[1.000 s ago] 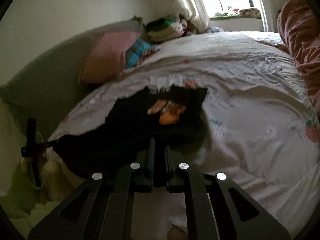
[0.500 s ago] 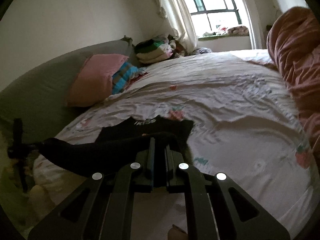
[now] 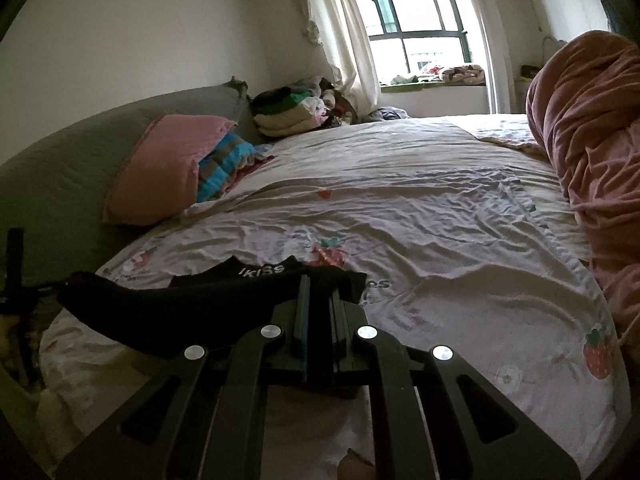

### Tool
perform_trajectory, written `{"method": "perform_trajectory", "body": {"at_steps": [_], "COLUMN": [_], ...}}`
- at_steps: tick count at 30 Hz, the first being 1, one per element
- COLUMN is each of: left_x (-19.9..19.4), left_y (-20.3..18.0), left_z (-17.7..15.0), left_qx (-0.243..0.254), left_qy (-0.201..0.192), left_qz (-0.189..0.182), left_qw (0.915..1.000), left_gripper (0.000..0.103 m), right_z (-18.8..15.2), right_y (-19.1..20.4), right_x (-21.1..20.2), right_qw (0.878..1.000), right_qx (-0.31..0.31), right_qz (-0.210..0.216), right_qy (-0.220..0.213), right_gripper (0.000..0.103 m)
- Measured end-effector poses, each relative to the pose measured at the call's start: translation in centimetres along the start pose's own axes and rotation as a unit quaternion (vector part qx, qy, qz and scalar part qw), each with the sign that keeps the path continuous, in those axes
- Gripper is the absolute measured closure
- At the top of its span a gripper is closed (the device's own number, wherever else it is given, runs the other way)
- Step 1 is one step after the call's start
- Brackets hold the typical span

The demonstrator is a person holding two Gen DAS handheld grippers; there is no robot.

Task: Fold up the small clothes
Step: 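Lift the hem with both tools and lay it over onto the collar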

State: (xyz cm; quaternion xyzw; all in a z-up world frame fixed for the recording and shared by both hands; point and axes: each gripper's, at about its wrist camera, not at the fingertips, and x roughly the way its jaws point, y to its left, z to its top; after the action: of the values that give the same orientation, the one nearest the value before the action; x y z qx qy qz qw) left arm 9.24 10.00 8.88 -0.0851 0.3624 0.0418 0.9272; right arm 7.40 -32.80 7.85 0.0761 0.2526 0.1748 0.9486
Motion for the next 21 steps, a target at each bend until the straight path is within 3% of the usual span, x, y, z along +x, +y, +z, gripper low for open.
{"method": "perform_trajectory", "body": {"at_steps": [21], "left_x": [6.7], "left_y": [0.0], "left_z": [3.0], "left_qx": [0.007], "left_qy": [0.012], "left_qz": [0.034], "left_qw": [0.9993], "left_gripper": [0.1], "right_z": [1.4], "right_y": [-1.1], "right_x": [6.7], "right_qw": [0.999], "right_qx": [0.001], "right_qz": [-0.028], "right_qy": [0.025], "right_gripper": [0.096]}}
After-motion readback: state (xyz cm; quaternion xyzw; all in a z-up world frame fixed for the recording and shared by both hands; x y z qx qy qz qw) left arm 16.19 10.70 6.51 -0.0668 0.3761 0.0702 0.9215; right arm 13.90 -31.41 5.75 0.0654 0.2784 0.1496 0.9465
